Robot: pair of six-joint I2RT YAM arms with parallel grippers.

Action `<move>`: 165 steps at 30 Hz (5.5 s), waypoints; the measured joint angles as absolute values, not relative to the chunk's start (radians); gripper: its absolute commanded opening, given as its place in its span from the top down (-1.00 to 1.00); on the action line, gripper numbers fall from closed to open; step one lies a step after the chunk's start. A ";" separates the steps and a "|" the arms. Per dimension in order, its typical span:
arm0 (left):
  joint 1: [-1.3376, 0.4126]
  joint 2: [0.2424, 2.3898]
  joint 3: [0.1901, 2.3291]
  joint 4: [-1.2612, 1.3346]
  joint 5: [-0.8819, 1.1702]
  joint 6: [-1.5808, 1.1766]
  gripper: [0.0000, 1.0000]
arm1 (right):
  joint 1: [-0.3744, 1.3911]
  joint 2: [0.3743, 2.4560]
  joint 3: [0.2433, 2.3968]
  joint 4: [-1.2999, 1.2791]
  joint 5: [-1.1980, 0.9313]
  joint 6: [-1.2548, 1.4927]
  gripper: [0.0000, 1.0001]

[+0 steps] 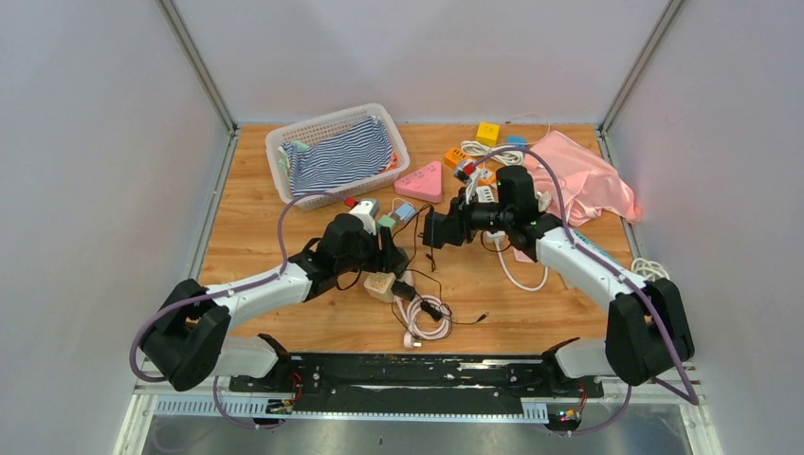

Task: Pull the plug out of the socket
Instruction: Place the plug at the center of the board, then remove the plug from the socket.

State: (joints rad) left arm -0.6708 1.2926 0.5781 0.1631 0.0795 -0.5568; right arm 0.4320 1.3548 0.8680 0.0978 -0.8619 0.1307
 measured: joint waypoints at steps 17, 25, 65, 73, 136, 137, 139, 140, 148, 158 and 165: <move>-0.671 1.342 0.628 0.142 0.056 -0.522 0.74 | 0.294 1.596 1.008 -0.200 -0.502 -0.147 0.34; -0.671 1.343 0.629 0.142 0.059 -0.514 0.73 | 0.292 1.692 1.073 -0.263 -0.516 -0.155 -0.95; -0.657 1.241 0.703 0.047 0.075 -0.481 -0.46 | 0.489 1.225 0.892 -0.515 -1.095 -0.866 -1.00; -0.656 1.087 0.649 0.036 0.075 -0.448 -0.50 | 0.576 1.251 0.875 -0.470 -0.966 -0.850 -0.96; -1.155 0.657 0.121 0.364 -0.561 -0.474 -0.80 | 0.818 1.470 0.817 -0.100 -0.492 -0.370 -0.48; -1.155 0.653 0.118 0.369 -0.566 -0.486 -0.80 | 0.820 1.485 0.820 -0.097 -0.480 -0.360 -0.45; -1.155 0.636 0.102 0.376 -0.574 -0.513 -0.81 | 0.825 1.511 0.823 -0.093 -0.453 -0.342 -0.41; -1.155 0.626 0.092 0.377 -0.578 -0.525 -0.85 | 0.831 1.520 0.823 -0.093 -0.440 -0.336 -0.40; -1.155 0.559 0.034 0.382 -0.594 -0.588 -1.00 | 0.881 1.537 0.823 -0.065 -0.341 -0.332 -0.29; -1.155 0.518 0.013 0.388 -0.607 -0.639 -1.00 | 0.891 1.542 0.823 -0.040 -0.294 -0.334 0.01; -1.155 0.527 0.013 0.389 -0.607 -0.641 -0.99 | 0.894 1.555 0.823 -0.033 -0.293 -0.337 0.47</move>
